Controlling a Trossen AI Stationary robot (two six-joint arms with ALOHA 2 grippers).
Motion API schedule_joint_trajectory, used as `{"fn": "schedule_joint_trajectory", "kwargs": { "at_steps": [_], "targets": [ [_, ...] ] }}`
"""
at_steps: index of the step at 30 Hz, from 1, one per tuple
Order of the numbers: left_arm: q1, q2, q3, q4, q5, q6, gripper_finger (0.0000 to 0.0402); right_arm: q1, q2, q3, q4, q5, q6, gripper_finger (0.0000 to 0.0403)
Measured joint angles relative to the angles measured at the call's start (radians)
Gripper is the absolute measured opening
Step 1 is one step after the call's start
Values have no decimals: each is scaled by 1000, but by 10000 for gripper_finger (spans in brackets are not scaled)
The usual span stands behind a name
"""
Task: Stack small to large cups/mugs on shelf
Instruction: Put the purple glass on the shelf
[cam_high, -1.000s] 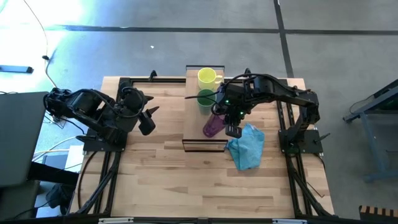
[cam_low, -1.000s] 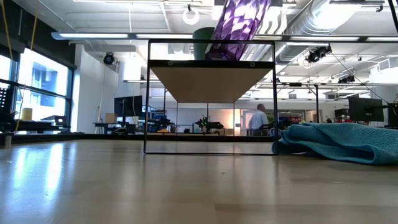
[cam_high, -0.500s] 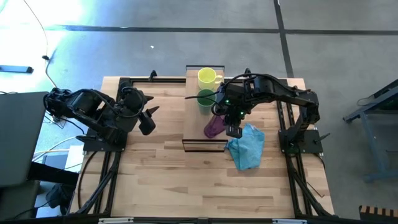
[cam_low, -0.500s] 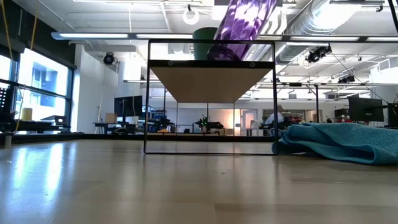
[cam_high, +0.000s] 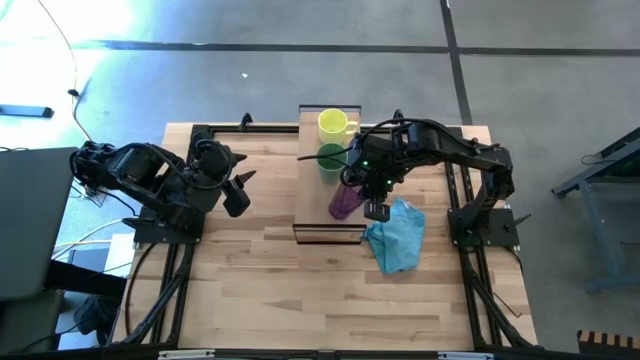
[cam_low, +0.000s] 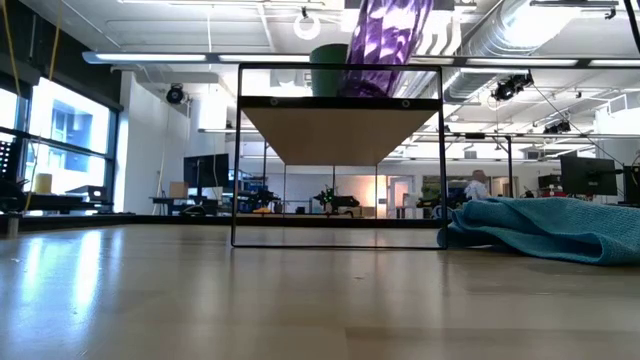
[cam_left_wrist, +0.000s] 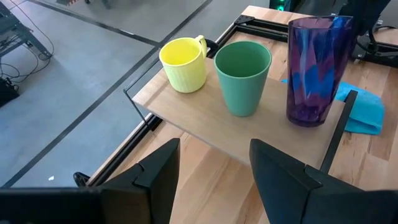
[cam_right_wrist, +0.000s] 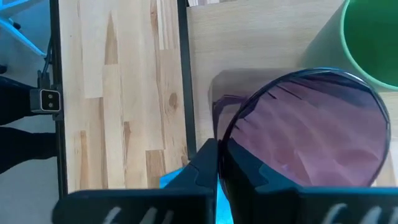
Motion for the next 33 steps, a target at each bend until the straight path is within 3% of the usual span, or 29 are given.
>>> {"fn": "schedule_joint_trajectory", "kwargs": {
  "at_steps": [33],
  "targets": [
    [0,2,0,11,2,-9,184,23,0,0,1,40,-64,0]
  ]
}}
